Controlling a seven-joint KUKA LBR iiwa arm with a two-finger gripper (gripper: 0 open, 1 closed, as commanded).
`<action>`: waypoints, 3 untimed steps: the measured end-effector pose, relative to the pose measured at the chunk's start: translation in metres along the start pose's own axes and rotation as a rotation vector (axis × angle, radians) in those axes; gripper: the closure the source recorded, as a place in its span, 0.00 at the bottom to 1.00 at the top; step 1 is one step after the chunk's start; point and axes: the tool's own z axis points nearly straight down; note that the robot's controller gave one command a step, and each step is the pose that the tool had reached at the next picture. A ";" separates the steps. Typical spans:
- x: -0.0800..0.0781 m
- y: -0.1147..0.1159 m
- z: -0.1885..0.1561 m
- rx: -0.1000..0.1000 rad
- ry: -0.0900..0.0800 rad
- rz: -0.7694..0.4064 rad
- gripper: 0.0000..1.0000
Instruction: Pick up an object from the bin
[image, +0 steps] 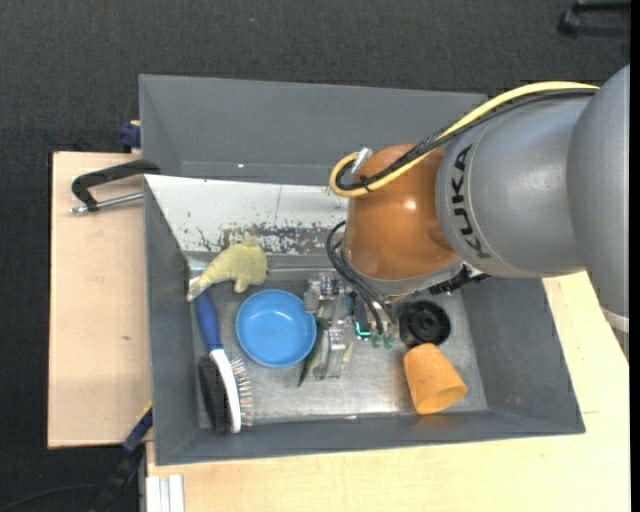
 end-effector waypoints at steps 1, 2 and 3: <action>-0.011 0.038 0.055 0.000 -0.004 -0.112 0.00; -0.012 0.037 0.053 -0.001 -0.008 -0.108 1.00; -0.015 0.047 -0.054 -0.002 -0.022 -0.157 1.00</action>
Offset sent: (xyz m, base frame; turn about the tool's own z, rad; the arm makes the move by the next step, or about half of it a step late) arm 0.0111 0.0362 -0.0535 -0.1091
